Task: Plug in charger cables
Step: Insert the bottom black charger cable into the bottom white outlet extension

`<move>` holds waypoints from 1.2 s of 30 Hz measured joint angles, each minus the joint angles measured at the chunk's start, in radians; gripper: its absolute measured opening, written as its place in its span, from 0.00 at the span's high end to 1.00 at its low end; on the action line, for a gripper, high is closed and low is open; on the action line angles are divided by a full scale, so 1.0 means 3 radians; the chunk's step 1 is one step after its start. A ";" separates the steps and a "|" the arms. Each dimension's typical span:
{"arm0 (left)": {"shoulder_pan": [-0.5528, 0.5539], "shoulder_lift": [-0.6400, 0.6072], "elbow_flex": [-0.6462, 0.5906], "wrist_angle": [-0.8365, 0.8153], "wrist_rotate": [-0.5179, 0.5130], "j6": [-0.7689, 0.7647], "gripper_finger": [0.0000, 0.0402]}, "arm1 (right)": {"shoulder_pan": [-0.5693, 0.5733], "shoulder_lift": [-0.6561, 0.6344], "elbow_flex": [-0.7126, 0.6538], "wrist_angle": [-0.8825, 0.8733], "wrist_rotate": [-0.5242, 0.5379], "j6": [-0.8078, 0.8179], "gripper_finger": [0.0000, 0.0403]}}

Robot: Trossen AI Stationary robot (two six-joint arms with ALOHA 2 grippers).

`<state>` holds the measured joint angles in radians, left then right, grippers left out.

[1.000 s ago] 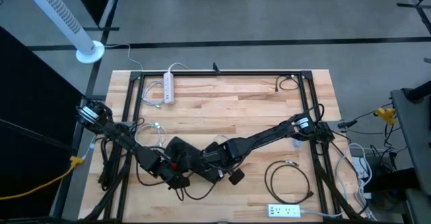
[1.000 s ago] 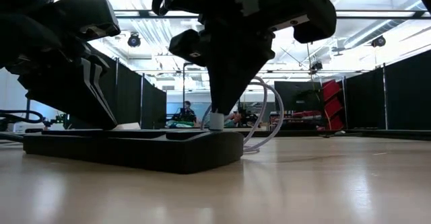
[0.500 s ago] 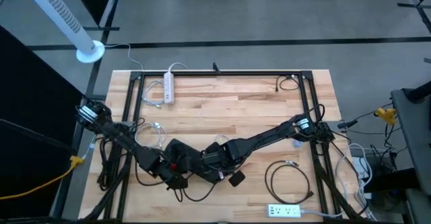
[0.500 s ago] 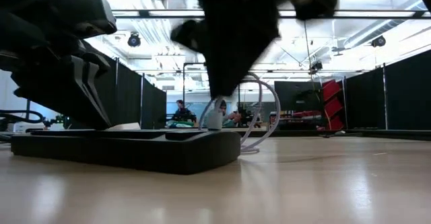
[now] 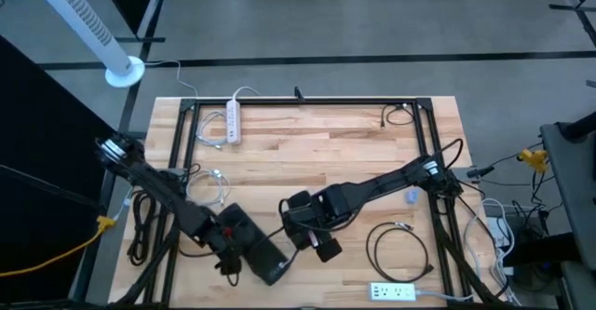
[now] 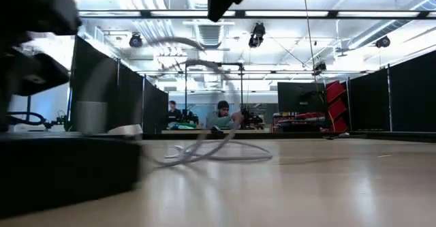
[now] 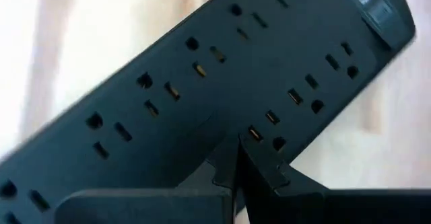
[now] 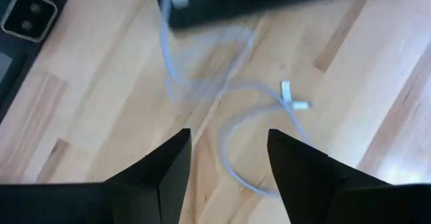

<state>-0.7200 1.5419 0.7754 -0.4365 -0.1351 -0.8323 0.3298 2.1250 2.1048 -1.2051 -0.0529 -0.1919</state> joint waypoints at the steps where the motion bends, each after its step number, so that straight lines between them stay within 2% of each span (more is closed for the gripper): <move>1: -0.0041 -0.0006 0.0001 -0.0043 0.0025 -0.0090 1.00 | -0.0001 -0.0002 -0.0001 -0.0013 0.0001 0.0024 0.55; 5: -0.0225 -0.0016 0.0005 -0.0115 0.0181 -0.0501 1.00 | 0.0006 -0.0010 -0.0001 -0.0078 0.0001 0.0042 0.57; 11: -0.0508 -0.0066 0.0002 -0.0142 0.0708 -0.1230 1.00 | 0.0008 -0.0005 -0.0001 -0.0079 0.0001 0.0030 0.60; 14: -0.0600 -0.0095 -0.0003 -0.0212 0.0820 -0.1504 1.00 | 0.0006 -0.0005 -0.0001 -0.0075 0.0001 0.0031 0.62; 22: -0.0666 -0.0127 0.0010 -0.0568 0.0918 -0.1779 1.00 | 0.0014 -0.0005 -0.0001 -0.0085 0.0004 0.0046 0.66; 27: -0.0671 -0.0129 0.0015 -0.0916 0.1326 -0.2109 1.00 | 0.0020 -0.0005 -0.0001 -0.0211 0.0003 0.0120 0.69; 30: -0.0671 -0.0140 0.0012 -0.1043 0.1455 -0.2176 1.00 | 0.0020 -0.0006 -0.0001 -0.0228 0.0003 0.0186 0.70; 36: -0.0674 -0.0198 0.0002 -0.1252 0.1479 -0.2252 1.00 | 0.0057 -0.0006 -0.0001 -0.0251 0.0008 0.0259 0.74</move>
<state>-0.9222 1.4824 0.7759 -0.8121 0.3086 -1.5079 0.3469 2.1231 2.1044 -1.2803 -0.0505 -0.1143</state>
